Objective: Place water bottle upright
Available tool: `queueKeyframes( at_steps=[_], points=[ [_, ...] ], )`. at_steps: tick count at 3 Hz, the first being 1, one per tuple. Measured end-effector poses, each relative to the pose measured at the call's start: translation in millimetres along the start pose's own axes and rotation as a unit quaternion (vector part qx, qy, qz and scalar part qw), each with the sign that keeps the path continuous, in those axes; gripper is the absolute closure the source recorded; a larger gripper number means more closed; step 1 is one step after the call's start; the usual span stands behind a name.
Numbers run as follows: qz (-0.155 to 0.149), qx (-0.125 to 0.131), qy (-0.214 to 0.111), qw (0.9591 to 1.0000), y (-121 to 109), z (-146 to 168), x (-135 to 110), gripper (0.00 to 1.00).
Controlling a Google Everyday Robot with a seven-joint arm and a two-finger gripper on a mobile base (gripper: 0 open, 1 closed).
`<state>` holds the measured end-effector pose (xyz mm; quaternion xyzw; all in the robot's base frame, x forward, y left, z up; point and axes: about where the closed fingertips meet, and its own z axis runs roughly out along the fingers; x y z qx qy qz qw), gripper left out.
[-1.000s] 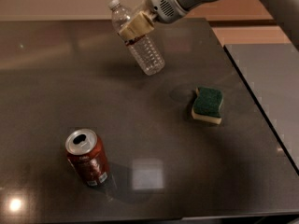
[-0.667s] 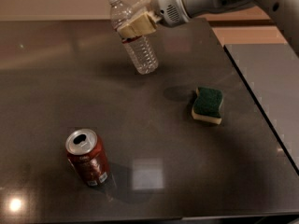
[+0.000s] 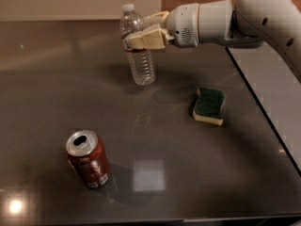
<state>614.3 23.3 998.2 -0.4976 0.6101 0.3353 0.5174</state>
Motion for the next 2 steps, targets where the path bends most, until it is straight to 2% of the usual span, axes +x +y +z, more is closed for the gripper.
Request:
queueKeyframes(
  at_steps=[1,2],
  points=[
    [0.008,-0.003,-0.037,0.9993,2,-6,12,1.00],
    [-0.003,-0.003,-0.073,0.9973,4,-12,23,1.00]
  ],
)
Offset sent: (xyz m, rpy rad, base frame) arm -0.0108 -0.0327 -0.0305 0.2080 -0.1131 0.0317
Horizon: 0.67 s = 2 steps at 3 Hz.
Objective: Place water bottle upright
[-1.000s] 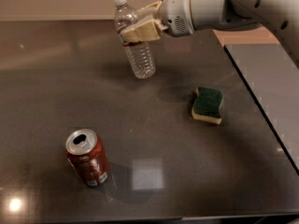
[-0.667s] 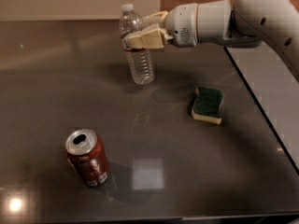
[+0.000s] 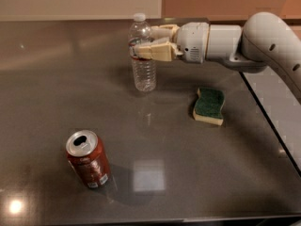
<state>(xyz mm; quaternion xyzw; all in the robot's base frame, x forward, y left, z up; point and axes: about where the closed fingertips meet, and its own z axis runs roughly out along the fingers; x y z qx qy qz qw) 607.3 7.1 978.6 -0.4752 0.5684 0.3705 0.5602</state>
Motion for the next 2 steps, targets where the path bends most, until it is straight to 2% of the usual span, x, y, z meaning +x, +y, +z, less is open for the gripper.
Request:
queueKeyframes(
  at_steps=[2],
  points=[
    [-0.040,0.000,-0.050,0.9980,-2.2,-10.8,14.6,1.00]
  ],
)
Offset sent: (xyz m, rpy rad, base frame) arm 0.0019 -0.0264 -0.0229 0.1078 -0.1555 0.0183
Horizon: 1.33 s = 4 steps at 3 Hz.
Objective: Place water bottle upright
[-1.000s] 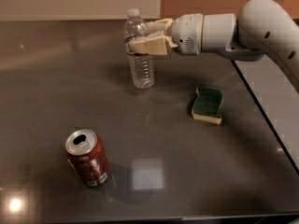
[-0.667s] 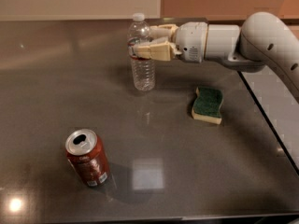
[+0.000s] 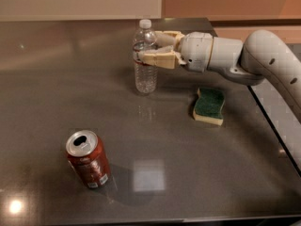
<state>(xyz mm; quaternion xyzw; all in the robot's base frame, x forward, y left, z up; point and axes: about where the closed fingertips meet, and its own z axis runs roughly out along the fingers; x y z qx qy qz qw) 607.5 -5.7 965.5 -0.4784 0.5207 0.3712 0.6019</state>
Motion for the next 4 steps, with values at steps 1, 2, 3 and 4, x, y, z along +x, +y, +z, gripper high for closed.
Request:
queueKeyframes(
  at_steps=[1,2,3,4],
  points=[
    [-0.008,-0.001,-0.013,0.9999,0,-3,5,1.00],
    [-0.013,-0.001,-0.020,0.9997,0,-5,8,1.00],
    [-0.007,-0.002,-0.016,0.9998,-1,-6,15,0.82],
    [-0.004,-0.004,-0.010,0.9999,-2,-7,20,0.59]
  ],
)
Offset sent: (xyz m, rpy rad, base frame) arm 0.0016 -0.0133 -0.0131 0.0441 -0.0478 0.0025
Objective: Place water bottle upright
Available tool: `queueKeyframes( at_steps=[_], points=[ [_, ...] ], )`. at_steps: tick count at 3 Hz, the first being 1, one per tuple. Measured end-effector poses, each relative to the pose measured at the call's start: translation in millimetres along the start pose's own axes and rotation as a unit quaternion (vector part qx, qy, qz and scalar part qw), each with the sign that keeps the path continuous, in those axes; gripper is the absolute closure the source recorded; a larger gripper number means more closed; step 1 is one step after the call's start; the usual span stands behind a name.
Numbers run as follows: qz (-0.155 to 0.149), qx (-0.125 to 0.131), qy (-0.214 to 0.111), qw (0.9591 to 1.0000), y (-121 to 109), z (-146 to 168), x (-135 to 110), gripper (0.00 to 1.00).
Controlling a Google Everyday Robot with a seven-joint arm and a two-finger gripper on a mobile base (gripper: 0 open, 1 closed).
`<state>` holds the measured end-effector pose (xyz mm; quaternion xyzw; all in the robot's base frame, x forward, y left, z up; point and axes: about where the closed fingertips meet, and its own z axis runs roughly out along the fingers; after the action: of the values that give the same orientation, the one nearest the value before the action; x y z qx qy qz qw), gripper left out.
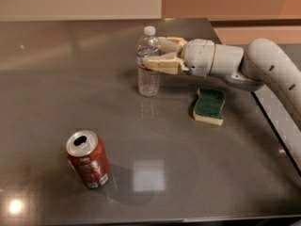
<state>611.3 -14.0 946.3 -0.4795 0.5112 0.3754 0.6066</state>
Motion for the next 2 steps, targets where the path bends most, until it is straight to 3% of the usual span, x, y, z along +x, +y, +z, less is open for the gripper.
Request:
queueKeyframes(
  at_steps=[2],
  points=[
    [0.002,0.004,0.018,0.9998,2.5,0.9,6.8,0.13]
  ],
)
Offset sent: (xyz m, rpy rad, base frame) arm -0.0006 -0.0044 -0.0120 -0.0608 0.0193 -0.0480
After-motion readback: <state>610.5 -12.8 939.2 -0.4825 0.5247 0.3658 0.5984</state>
